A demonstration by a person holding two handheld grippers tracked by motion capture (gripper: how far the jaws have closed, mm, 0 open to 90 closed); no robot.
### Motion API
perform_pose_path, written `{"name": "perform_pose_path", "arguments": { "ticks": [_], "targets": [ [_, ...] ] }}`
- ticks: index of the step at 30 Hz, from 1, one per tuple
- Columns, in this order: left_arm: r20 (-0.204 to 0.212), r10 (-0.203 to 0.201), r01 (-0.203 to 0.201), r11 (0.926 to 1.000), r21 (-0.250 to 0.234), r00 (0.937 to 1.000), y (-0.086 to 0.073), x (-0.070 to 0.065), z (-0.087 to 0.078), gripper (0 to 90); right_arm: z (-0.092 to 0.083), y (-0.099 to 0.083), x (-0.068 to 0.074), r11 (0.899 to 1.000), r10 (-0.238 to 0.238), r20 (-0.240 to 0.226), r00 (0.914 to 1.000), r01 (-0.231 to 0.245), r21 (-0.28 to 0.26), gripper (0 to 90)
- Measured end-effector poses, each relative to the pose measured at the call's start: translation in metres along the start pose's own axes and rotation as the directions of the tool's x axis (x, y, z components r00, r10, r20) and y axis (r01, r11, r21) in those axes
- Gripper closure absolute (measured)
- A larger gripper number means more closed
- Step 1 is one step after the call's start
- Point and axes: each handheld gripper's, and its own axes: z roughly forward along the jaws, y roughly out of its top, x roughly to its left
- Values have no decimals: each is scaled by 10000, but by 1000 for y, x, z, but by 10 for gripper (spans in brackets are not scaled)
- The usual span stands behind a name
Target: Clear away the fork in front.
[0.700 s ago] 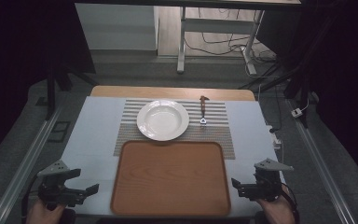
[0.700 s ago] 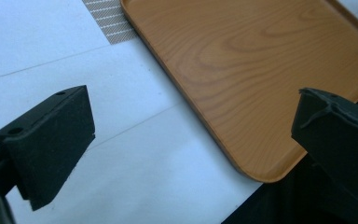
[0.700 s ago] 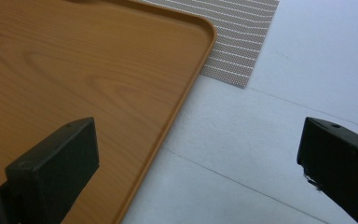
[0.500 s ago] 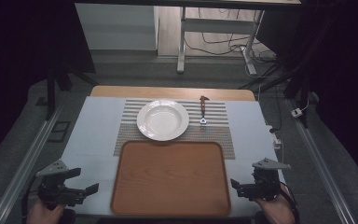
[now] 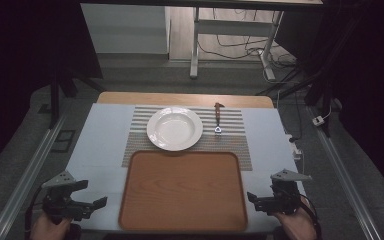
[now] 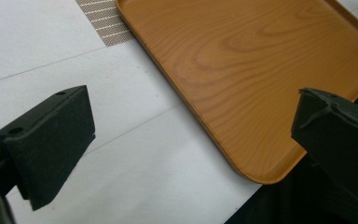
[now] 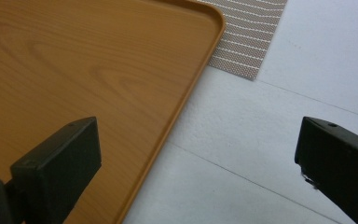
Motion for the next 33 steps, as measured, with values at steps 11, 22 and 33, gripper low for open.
{"name": "perform_pose_path", "arguments": {
  "ticks": [11, 22, 33],
  "targets": [
    [-67, 100, -99, 9999, 141, 9999, 1, -2, 2, 0, 1, 2, 6, 9989, -460, -112, 9989, 458, -138, 0],
    [-8, 13, -13, 10000, -77, 10000, -1, -1, -1, 0, 2, 6, 9, 9964, -814, -454, 9957, 802, -270, 0],
    [-2, 12, -12, 10000, -60, 10000, -1, 0, -1, 0, 8, 12, 19, 9913, -1313, -607, 9895, 1316, 13, 0]
  ]
}}
